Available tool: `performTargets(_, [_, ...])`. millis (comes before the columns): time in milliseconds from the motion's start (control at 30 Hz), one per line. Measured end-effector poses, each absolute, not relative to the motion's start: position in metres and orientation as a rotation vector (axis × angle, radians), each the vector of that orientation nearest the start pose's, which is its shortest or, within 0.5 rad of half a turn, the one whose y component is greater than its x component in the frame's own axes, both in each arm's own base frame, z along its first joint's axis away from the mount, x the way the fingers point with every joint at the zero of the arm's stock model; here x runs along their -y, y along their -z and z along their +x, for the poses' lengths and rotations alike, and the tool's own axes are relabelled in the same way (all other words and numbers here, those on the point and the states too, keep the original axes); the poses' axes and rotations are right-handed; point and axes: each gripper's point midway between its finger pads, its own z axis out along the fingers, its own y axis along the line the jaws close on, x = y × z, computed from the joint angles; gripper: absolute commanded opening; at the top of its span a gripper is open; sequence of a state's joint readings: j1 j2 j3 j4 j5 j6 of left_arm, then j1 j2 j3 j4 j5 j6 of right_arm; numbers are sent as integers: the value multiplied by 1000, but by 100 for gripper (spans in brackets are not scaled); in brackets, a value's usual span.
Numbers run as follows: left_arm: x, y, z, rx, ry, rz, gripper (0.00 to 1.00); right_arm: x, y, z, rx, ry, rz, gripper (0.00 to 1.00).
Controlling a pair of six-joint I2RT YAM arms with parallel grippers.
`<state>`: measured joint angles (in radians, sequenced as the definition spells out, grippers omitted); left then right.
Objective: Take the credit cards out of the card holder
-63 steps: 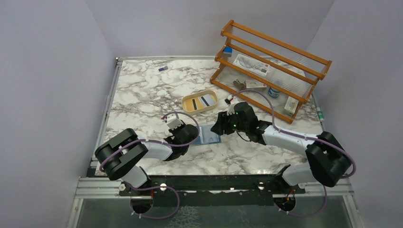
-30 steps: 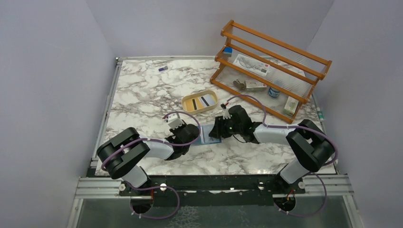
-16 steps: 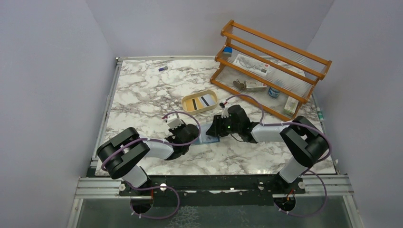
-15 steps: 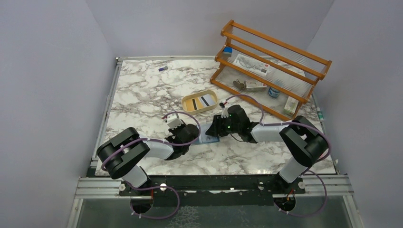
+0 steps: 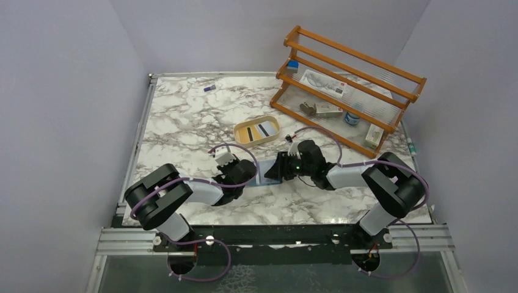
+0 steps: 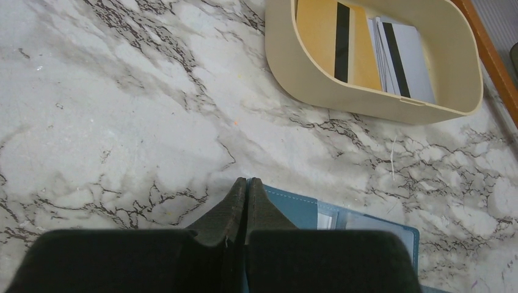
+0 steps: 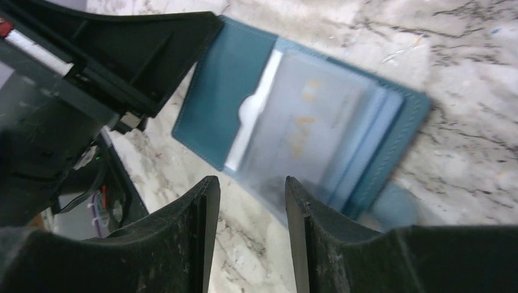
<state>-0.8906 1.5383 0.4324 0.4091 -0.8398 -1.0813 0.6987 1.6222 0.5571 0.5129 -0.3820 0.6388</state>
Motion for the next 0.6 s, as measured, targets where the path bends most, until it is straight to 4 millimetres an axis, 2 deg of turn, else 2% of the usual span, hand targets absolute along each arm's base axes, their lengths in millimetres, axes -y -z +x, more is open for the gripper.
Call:
performTargets(67, [191, -30, 290, -1936, 287, -599, 0, -316, -49, 229, -2280, -1200, -332, 53])
performTargets(200, [191, -31, 290, -1935, 293, -602, 0, -323, -60, 223, -2239, -1281, -352, 69])
performTargets(300, [192, -33, 290, -1931, 299, -604, 0, -324, -62, 223, -2224, -1296, -357, 75])
performTargets(467, [192, -37, 290, -1923, 311, -608, 0, -315, -58, 221, -2247, -1245, -324, 80])
performTargets(600, [192, -38, 290, -1920, 316, -613, 0, -308, -63, 229, -2229, -1175, -298, 80])
